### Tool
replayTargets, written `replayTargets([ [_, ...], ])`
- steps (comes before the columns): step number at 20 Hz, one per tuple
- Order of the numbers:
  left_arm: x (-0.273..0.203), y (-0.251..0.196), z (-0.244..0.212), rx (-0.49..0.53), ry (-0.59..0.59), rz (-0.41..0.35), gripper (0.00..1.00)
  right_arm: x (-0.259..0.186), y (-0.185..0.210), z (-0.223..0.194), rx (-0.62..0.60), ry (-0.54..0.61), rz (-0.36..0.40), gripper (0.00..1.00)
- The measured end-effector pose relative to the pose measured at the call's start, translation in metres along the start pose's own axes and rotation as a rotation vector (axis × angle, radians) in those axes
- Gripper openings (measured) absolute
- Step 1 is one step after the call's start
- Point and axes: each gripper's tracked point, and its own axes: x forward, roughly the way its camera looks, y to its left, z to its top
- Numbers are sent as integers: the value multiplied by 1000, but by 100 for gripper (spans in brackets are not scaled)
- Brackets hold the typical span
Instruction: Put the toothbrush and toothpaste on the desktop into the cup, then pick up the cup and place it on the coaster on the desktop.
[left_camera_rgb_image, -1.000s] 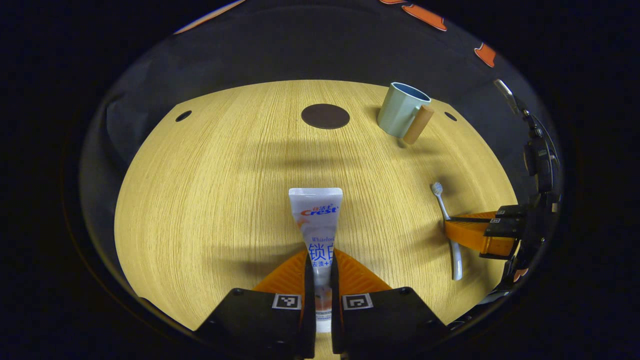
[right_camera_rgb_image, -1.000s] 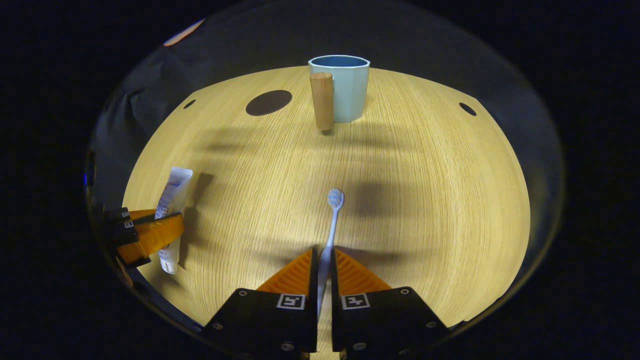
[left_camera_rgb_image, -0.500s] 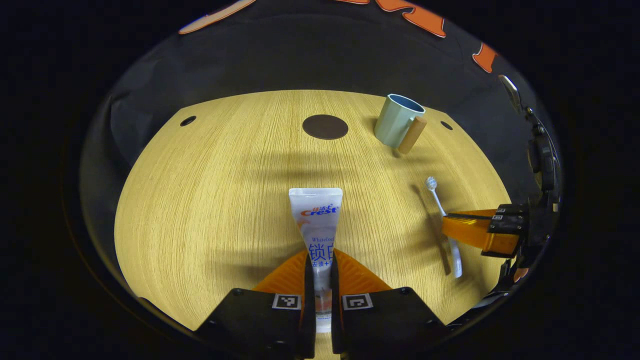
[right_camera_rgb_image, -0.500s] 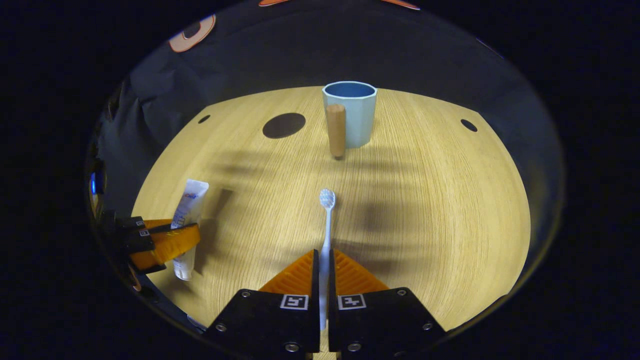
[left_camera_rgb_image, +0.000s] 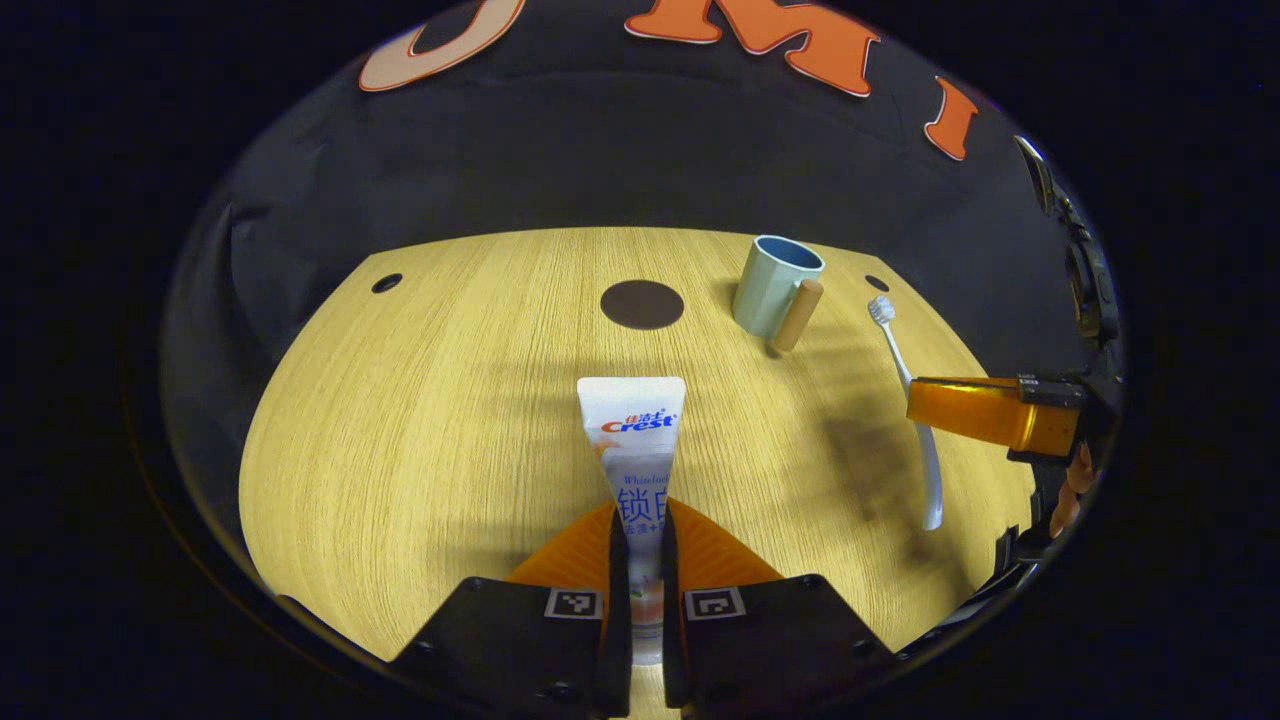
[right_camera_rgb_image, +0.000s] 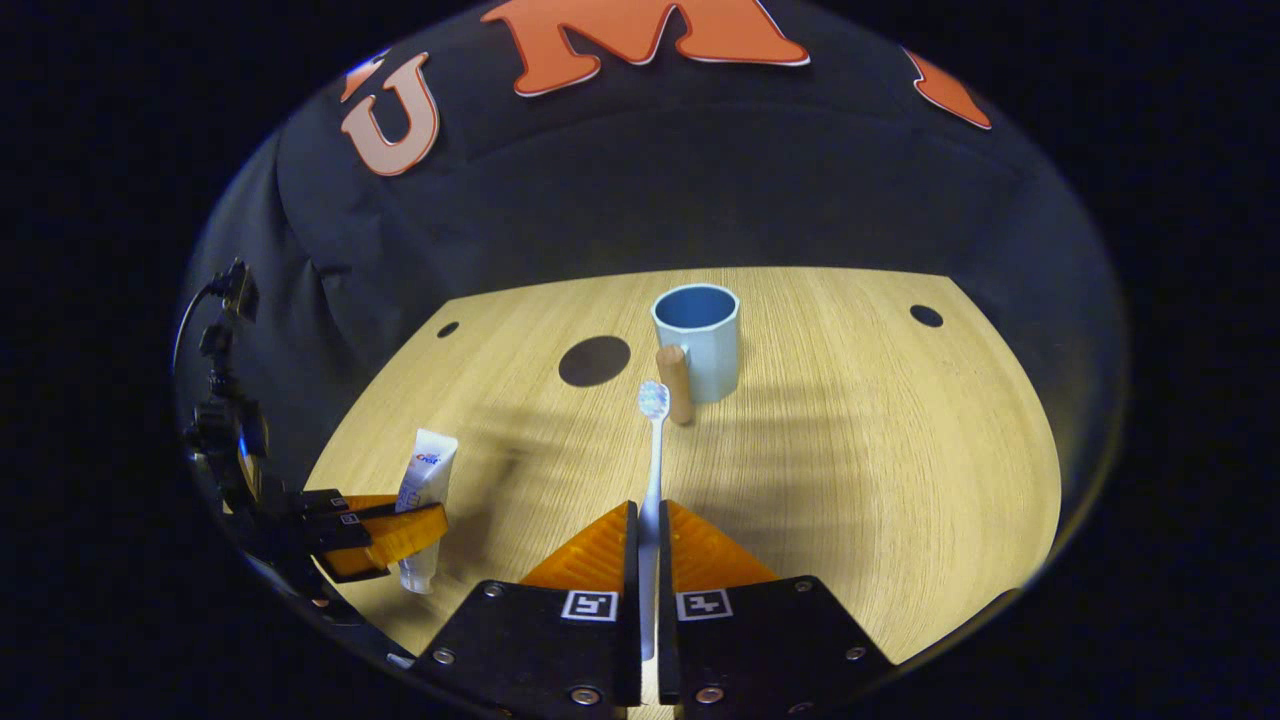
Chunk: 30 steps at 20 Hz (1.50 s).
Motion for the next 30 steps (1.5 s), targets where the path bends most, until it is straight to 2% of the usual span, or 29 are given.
replayTargets([
  [5,-67,10,27,-2,-51,12,16,-11,-3,47,-16,-161,32,7],
  [8,-33,10,26,-7,-70,7,16,-15,-5,74,-38,-270,29,7],
  [13,-12,15,31,-18,-95,10,16,-9,-14,112,-57,-433,35,7],
  [17,-8,17,32,-20,-100,7,16,3,-28,133,-85,-527,3,7],
  [21,-10,15,31,-24,-110,11,16,9,-34,153,-32,-599,47,7],
  [30,-6,15,28,-36,-122,26,16,24,-36,202,-83,-817,73,7],
])
